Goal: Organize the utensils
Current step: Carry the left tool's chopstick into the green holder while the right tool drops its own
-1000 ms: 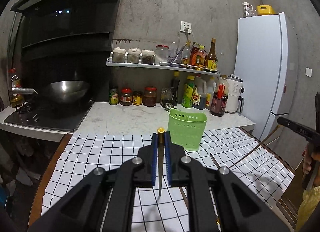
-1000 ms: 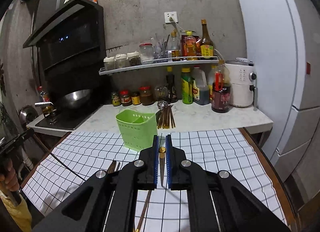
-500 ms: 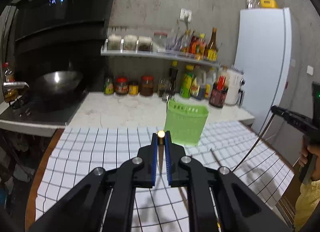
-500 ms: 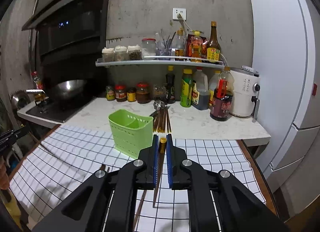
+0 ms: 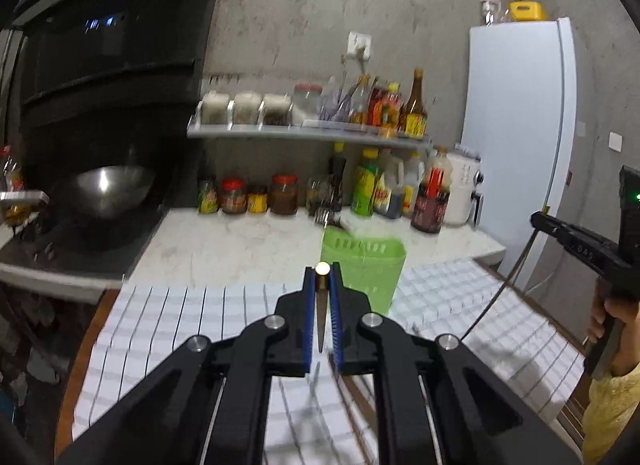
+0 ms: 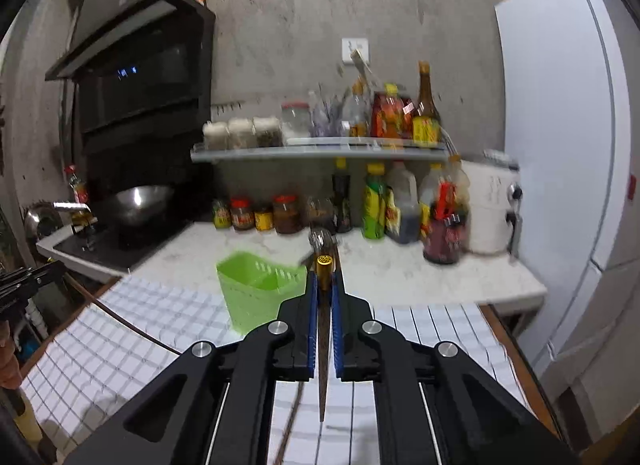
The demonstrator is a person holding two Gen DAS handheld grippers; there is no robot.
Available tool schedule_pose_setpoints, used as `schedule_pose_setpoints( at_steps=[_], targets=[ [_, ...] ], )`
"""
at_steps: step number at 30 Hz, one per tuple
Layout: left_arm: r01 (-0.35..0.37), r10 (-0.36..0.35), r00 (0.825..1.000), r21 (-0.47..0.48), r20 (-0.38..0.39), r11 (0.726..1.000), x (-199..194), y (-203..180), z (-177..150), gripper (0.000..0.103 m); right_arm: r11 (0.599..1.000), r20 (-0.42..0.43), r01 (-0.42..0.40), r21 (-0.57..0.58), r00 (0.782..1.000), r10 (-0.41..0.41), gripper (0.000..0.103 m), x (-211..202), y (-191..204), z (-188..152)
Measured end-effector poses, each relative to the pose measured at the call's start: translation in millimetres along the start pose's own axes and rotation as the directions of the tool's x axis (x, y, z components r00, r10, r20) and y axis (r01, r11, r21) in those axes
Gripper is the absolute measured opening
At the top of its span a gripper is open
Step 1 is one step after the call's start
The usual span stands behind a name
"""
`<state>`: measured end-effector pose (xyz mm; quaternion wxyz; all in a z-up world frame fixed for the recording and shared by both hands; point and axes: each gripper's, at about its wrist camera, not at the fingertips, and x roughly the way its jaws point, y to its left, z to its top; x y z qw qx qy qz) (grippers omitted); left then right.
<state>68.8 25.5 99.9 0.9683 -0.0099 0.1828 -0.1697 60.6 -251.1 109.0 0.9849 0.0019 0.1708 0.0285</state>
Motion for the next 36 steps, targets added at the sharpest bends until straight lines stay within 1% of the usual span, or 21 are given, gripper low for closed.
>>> schedule_pose_setpoints(
  at_steps=[3, 4, 5, 6, 7, 9, 11, 13, 16, 20, 21, 22, 23, 24, 25, 26, 28, 31, 33, 34, 36],
  targets=[
    [0.008, -0.010, 0.995, 0.020, 0.097, 1.000, 0, -9, 32, 0.007, 1.000, 0.116, -0.010, -0.020, 0.993, 0.012, 0.007, -3, 9, 27],
    [0.005, -0.009, 0.989, 0.026, 0.147, 1.000, 2, -14, 46, 0.007, 0.999, 0.173, -0.024, -0.027, 0.984, 0.029, 0.007, -5, 14, 40],
    [-0.002, -0.004, 0.982, 0.033, 0.188, 0.999, 5, -18, 58, 0.007, 0.999, 0.208, -0.033, -0.027, 0.977, 0.038, 0.007, -4, 18, 48],
    [-0.001, -0.006, 0.979, 0.037, 0.206, 0.999, 8, -22, 64, 0.007, 0.998, 0.255, -0.054, -0.030, 0.965, 0.060, 0.007, -2, 23, 58],
    [0.009, -0.019, 0.975, 0.045, 0.223, 0.999, 18, -27, 75, 0.007, 0.998, 0.279, -0.053, -0.033, 0.958, 0.060, 0.007, 1, 26, 64],
    [0.013, -0.025, 0.974, 0.054, 0.224, 0.998, 37, -33, 82, 0.007, 0.998, 0.309, -0.056, -0.039, 0.949, 0.065, 0.007, 14, 32, 73],
    [0.018, -0.028, 0.982, 0.060, 0.186, 0.998, 71, -36, 82, 0.007, 0.996, 0.288, -0.081, -0.027, 0.954, 0.086, 0.007, 41, 33, 75],
    [0.014, -0.022, 0.990, 0.061, 0.137, 0.998, 99, -36, 77, 0.007, 0.994, 0.240, -0.113, -0.010, 0.964, 0.112, 0.007, 72, 32, 67],
    [0.012, -0.015, 0.999, 0.064, 0.044, 0.998, 142, -33, 62, 0.007, 0.992, 0.141, -0.123, 0.004, 0.983, 0.121, 0.007, 114, 31, 45],
    [0.023, -0.019, 0.999, 0.065, -0.048, 0.998, 176, -29, 42, 0.007, 0.992, 0.060, -0.127, -0.002, 0.990, 0.127, 0.008, 146, 32, 17],
    [0.017, -0.012, 0.997, 0.065, -0.070, 0.998, 182, -29, 38, 0.007, 0.992, 0.037, -0.125, -0.002, 0.991, 0.125, 0.010, 151, 32, 11],
    [0.012, -0.007, 0.997, 0.059, -0.078, 0.998, 184, -26, 37, 0.007, 0.992, 0.020, -0.123, -0.004, 0.992, 0.123, 0.015, 153, 33, 9],
    [0.010, -0.005, 0.996, 0.053, -0.088, 0.999, 184, -25, 36, 0.013, 0.992, 0.003, -0.122, -0.005, 0.992, 0.122, 0.020, 154, 33, 8],
    [0.009, -0.005, 0.996, 0.047, -0.092, 0.999, 183, -23, 36, 0.022, 0.993, -0.003, -0.122, -0.002, 0.993, 0.122, 0.034, 152, 32, 7],
    [0.004, -0.001, 0.997, 0.036, -0.082, 0.999, 176, -21, 39, 0.043, 0.993, 0.006, -0.115, 0.004, 0.993, 0.115, 0.047, 144, 30, 8],
    [0.004, -0.002, 0.998, 0.030, -0.060, 1.000, 165, -19, 42, 0.049, 0.994, 0.015, -0.109, 0.007, 0.994, 0.109, 0.050, 133, 28, 10],
    [0.000, 0.001, 1.000, 0.039, -0.027, 0.999, 146, -20, 49, 0.049, 0.995, 0.023, -0.101, 0.002, 0.995, 0.101, 0.050, 115, 25, 14],
    [-0.047, 0.047, 0.999, 0.062, 0.000, 0.997, 109, -21, 49, 0.050, 0.997, 0.007, -0.079, -0.005, 0.997, 0.079, 0.050, 83, 20, 12],
    [-0.103, 0.105, 0.994, 0.078, -0.024, 0.992, 87, -21, 35, 0.051, 0.998, -0.038, -0.056, 0.001, 0.998, 0.056, 0.050, 66, 16, 2],
    [-0.115, 0.118, 0.992, 0.081, -0.036, 0.990, 79, -20, 27, 0.051, 0.999, -0.071, -0.054, 0.005, 0.996, 0.054, 0.050, 56, 14, -8],
    [-0.162, 0.172, 0.980, 0.101, -0.099, 0.982, 64, -18, -2, 0.051, 0.999, -0.135, -0.041, 0.007, 0.990, 0.041, 0.050, 42, 12, -30]
  ],
)
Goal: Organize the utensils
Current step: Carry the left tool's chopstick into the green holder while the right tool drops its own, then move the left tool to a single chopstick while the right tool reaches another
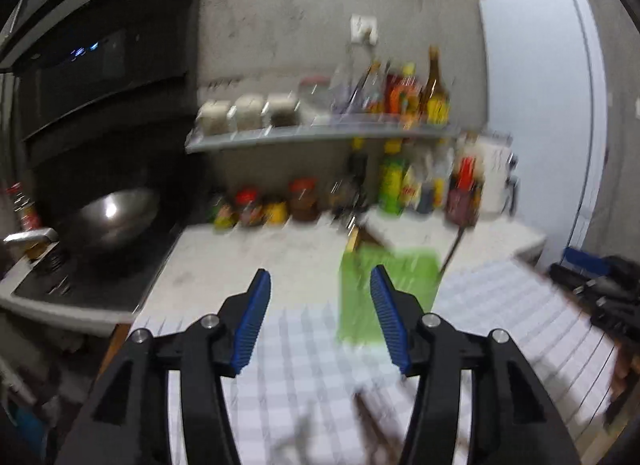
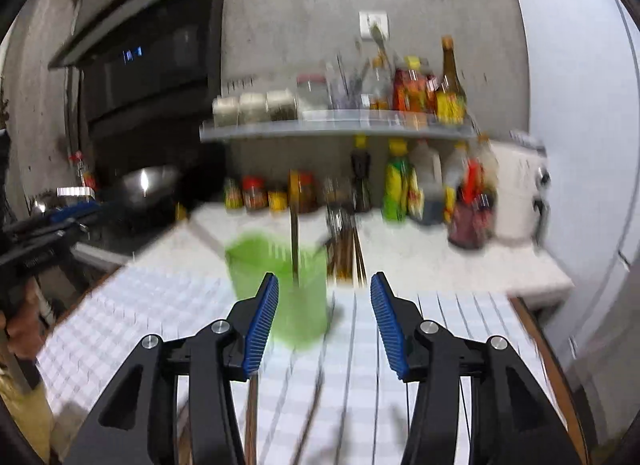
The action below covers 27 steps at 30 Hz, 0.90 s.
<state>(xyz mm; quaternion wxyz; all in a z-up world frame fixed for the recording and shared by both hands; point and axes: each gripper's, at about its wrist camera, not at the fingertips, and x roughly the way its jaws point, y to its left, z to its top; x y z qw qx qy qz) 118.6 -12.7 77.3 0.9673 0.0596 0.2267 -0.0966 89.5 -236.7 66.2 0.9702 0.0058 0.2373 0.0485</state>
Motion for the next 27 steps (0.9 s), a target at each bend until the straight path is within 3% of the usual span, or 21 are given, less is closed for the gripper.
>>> schedule_pose_setpoints(
  at_steps=[3, 5, 9, 12, 16, 24, 27],
  targets=[
    [-0.025, 0.026, 0.995, 0.015, -0.098, 1.000, -9, 2, -43, 0.051, 1.000, -0.087, 0.004, 0.011, 0.996, -0.003, 0.050, -16, 0, -45],
    [-0.021, 0.022, 0.983, 0.007, -0.185, 1.000, -13, 3, -80, 0.051, 1.000, -0.141, 0.009, 0.018, 0.990, -0.007, 0.049, -24, 2, -76],
    [0.013, -0.030, 0.934, -0.049, -0.357, 0.999, -14, 3, -144, 0.051, 0.997, -0.247, 0.010, 0.079, 0.969, 0.010, 0.048, -32, 0, -129],
    [0.064, -0.094, 0.902, -0.084, -0.422, 0.994, -14, -3, -173, 0.051, 0.993, -0.276, 0.035, 0.114, 0.961, -0.002, 0.045, -37, -4, -150],
    [0.105, -0.139, 0.890, -0.101, -0.433, 0.989, -19, -14, -185, 0.051, 0.989, -0.296, 0.028, 0.146, 0.955, 0.017, 0.040, -42, -4, -165],
    [0.139, -0.150, 0.882, -0.057, -0.446, 0.989, -17, -37, -192, 0.051, 0.989, -0.359, -0.020, 0.147, 0.930, 0.072, 0.039, -22, 9, -178],
    [0.149, -0.150, 0.883, -0.036, -0.445, 0.988, -15, -42, -193, 0.051, 0.992, -0.368, -0.030, 0.121, 0.927, 0.073, 0.026, -12, 18, -178]
  ],
)
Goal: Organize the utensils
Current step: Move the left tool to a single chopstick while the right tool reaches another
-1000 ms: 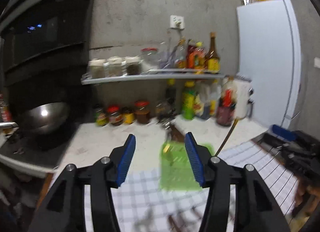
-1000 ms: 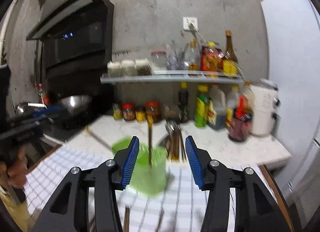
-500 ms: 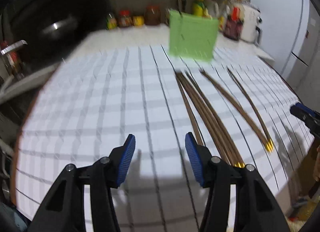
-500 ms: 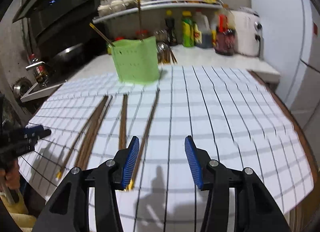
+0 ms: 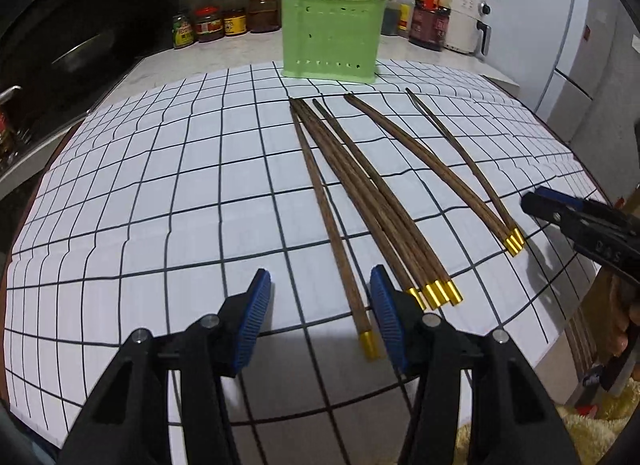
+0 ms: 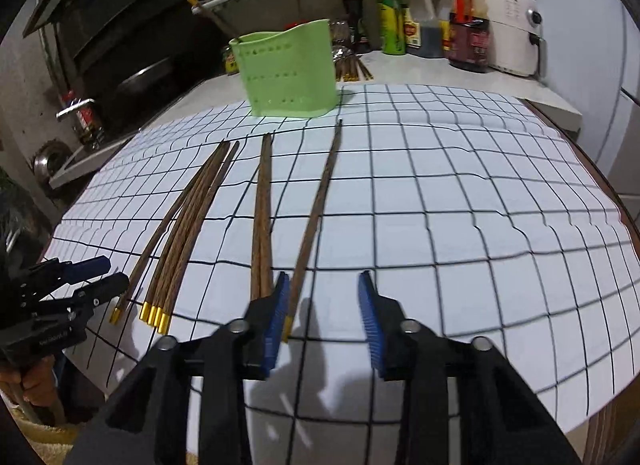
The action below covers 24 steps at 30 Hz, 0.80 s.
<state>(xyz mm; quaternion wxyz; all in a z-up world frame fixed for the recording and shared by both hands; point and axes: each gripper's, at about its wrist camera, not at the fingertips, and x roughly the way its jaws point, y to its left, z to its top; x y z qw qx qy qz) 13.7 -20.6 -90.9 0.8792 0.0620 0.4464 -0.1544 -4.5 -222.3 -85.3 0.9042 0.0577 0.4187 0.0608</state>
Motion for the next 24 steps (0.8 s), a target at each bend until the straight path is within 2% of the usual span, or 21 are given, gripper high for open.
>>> schedule_pose_setpoints(
  at_steps=[1, 6, 11, 12, 13, 17, 20, 22, 24],
  targets=[
    [0.003, -0.003, 1.000, 0.007, 0.003, 1.000, 0, -1, 0, 0.051, 1.000, -0.004, 0.000, -0.007, 1.000, 0.000, 0.023, 4, 3, 3],
    [0.022, -0.022, 1.000, 0.013, 0.020, 1.000, -2, 1, -1, 0.051, 1.000, -0.011, -0.015, -0.026, 1.000, 0.014, 0.022, 17, 10, 11],
    [0.048, -0.048, 0.999, 0.007, 0.022, 0.999, -2, 3, -2, 0.051, 0.998, -0.039, 0.010, -0.061, 0.999, -0.012, 0.022, 31, 17, 13],
    [0.051, -0.051, 0.999, 0.012, 0.019, 0.999, -3, 2, -2, 0.051, 0.998, -0.043, 0.016, -0.062, 0.999, -0.018, 0.018, 33, 16, 12],
    [0.053, -0.053, 0.998, 0.015, 0.017, 0.998, -3, 1, -3, 0.051, 0.998, -0.045, 0.023, -0.064, 0.999, -0.026, 0.010, 33, 14, 11],
    [0.066, -0.066, 0.998, 0.047, -0.003, 0.997, -3, -5, -7, 0.051, 0.996, -0.037, 0.068, -0.057, 0.997, -0.070, 0.007, 26, -2, 7],
    [0.009, -0.008, 1.000, 0.076, -0.015, 0.997, 3, -12, -9, 0.049, 0.996, -0.036, 0.085, -0.035, 0.996, -0.086, 0.007, 21, -12, 4],
    [-0.034, 0.035, 0.999, 0.101, -0.009, 0.994, 4, -15, -10, 0.041, 0.996, -0.030, 0.084, -0.031, 0.996, -0.085, 0.008, 18, -14, 0],
    [-0.047, 0.049, 0.999, 0.117, -0.008, 0.992, 3, -14, -9, 0.033, 0.996, -0.021, 0.077, -0.041, 0.997, -0.078, 0.009, 16, -13, -3]
  ],
)
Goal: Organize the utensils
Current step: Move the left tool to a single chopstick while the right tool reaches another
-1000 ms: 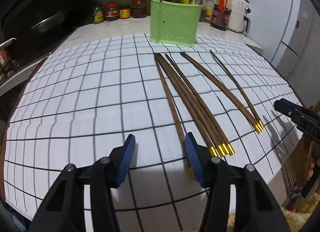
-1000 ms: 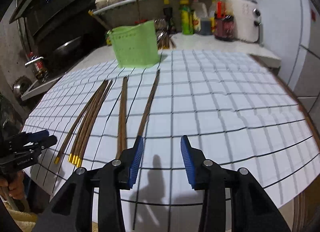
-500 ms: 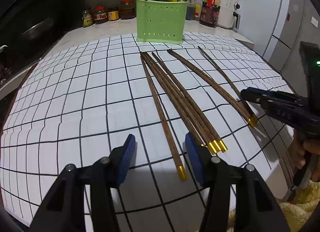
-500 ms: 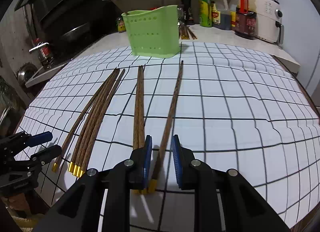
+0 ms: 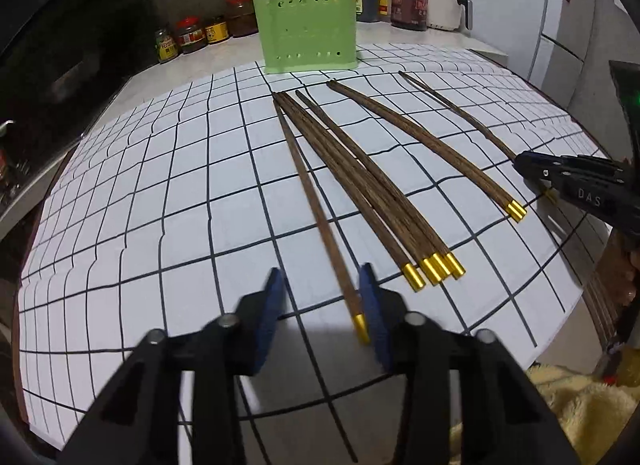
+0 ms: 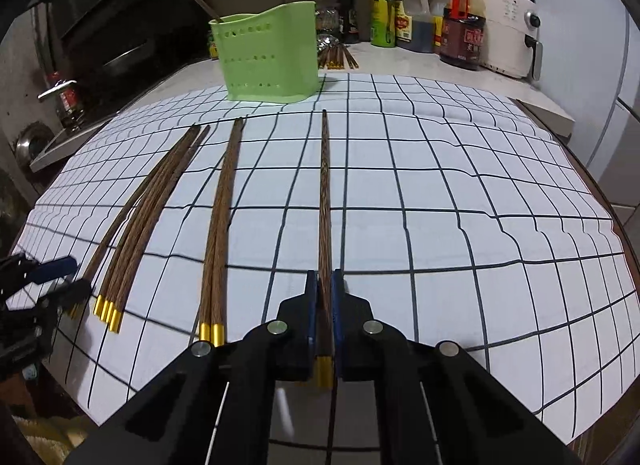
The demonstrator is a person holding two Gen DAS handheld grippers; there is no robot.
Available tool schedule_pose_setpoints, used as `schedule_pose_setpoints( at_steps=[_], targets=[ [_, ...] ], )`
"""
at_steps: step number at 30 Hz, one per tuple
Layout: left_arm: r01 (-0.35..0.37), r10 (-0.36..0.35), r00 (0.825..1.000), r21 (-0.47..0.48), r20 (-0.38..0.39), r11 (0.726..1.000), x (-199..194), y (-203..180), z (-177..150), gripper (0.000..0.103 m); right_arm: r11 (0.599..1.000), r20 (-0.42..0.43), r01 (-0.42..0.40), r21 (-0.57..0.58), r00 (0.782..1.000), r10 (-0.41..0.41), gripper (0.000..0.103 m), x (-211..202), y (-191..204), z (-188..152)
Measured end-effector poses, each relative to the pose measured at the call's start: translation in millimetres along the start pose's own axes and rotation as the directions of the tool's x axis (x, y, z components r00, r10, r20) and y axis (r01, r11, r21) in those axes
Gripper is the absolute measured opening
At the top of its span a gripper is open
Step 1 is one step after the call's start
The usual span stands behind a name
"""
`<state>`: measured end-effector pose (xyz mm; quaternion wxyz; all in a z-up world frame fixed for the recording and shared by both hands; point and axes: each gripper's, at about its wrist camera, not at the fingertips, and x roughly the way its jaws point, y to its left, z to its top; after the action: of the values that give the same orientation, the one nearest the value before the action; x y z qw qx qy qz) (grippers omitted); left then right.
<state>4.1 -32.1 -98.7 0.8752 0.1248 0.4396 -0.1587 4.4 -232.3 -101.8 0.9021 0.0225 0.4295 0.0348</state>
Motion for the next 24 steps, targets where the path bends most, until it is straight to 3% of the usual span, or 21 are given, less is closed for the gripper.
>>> schedule_pose_setpoints(
  at_steps=[3, 5, 9, 10, 15, 24],
  targets=[
    [-0.069, 0.069, 0.998, -0.008, 0.003, 0.998, 2, 11, 1, 0.029, 1.000, 0.011, -0.028, 0.002, 1.000, 0.028, 0.009, -4, -3, -6],
    [-0.053, 0.053, 0.999, -0.031, -0.002, 0.998, 3, 22, 1, 0.029, 0.999, 0.020, -0.051, 0.001, 0.998, 0.051, 0.010, -8, -6, -10],
    [-0.055, 0.055, 0.998, -0.044, 0.014, 0.998, 0, 32, -4, 0.030, 0.998, 0.039, -0.058, -0.032, 0.997, 0.060, 0.023, -16, -5, -21],
    [-0.055, 0.055, 0.998, -0.043, 0.019, 0.998, -1, 33, -6, 0.035, 0.998, 0.049, -0.052, -0.047, 0.997, 0.054, 0.024, -20, -2, -26],
    [-0.004, 0.007, 0.999, -0.053, 0.050, 0.999, -8, 32, -18, 0.038, 0.996, 0.101, 0.011, -0.087, 0.995, -0.002, 0.025, -26, 7, -39],
    [0.007, -0.003, 0.997, -0.051, 0.078, 0.999, -12, 24, -26, 0.041, 0.998, 0.107, -0.010, -0.059, 0.994, 0.016, 0.024, -30, 0, -42]
  ],
)
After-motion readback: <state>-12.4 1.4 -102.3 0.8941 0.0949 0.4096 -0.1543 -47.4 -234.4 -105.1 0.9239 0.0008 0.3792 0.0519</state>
